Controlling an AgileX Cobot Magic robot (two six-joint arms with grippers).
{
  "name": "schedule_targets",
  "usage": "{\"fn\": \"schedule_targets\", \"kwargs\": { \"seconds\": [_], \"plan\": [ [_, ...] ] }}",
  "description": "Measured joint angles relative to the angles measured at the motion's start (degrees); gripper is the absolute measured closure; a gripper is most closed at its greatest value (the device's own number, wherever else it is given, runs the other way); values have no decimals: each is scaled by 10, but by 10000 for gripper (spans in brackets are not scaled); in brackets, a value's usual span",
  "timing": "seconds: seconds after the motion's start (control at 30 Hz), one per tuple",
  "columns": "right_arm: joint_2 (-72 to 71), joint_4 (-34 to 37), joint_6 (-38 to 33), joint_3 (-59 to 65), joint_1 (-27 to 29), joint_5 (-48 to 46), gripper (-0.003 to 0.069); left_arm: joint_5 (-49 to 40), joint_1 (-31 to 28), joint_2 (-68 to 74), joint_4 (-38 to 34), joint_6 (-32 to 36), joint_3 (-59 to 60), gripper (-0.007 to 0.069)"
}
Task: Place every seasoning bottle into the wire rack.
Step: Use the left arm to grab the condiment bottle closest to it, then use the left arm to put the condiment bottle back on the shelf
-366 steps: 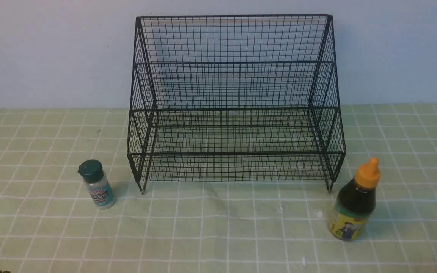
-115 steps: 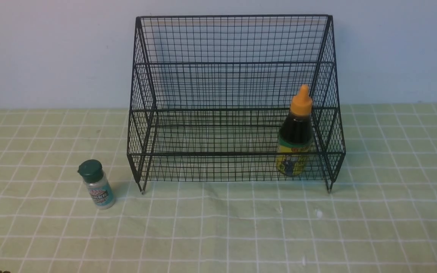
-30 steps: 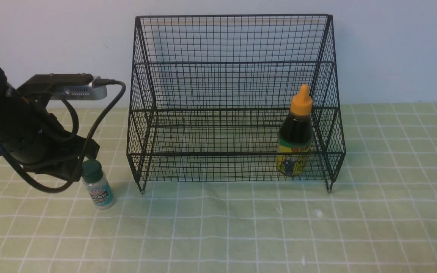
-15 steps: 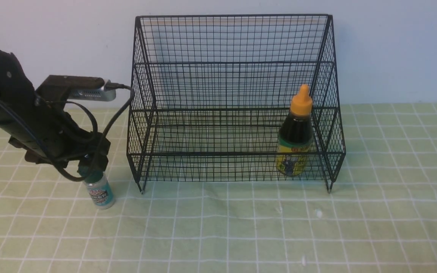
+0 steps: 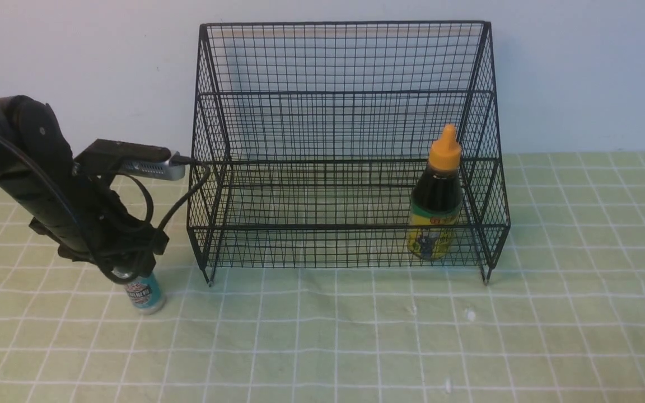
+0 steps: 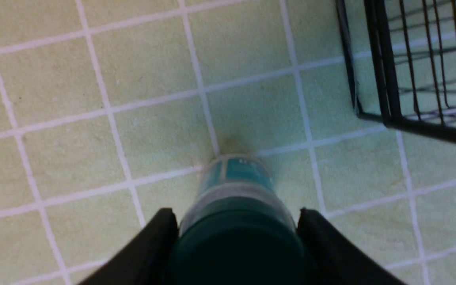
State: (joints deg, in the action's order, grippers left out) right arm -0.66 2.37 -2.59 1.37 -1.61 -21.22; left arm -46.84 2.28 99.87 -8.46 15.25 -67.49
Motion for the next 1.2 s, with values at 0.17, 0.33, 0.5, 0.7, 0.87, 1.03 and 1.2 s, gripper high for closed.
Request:
{"fn": "schedule_targets", "kwargs": {
  "seconds": [0.17, 0.33, 0.5, 0.7, 0.87, 1.03, 1.2],
  "plan": [
    [0, 0, 0, 0, 0, 0, 673, -80, 0, -44, 37, 0, -42, 284],
    [0, 0, 0, 0, 0, 0, 673, -171, 0, -115, 20, -36, -135, 284],
    [0, 0, 0, 0, 0, 0, 673, -200, 17, -145, -27, -50, -191, 284],
    [0, 0, 0, 0, 0, -1, 673, -172, 96, -117, -32, -60, -205, 284],
    [0, 0, 0, 0, 0, -1, 673, -120, 126, -70, -25, -74, -205, 284],
    [0, 0, 0, -1, 0, -2, 673, -84, 128, -24, -19, -78, -205, 284],
    [0, 0, 0, -1, 0, -2, 673, -57, 128, 17, -8, -78, -205, 284]
  ]
}}
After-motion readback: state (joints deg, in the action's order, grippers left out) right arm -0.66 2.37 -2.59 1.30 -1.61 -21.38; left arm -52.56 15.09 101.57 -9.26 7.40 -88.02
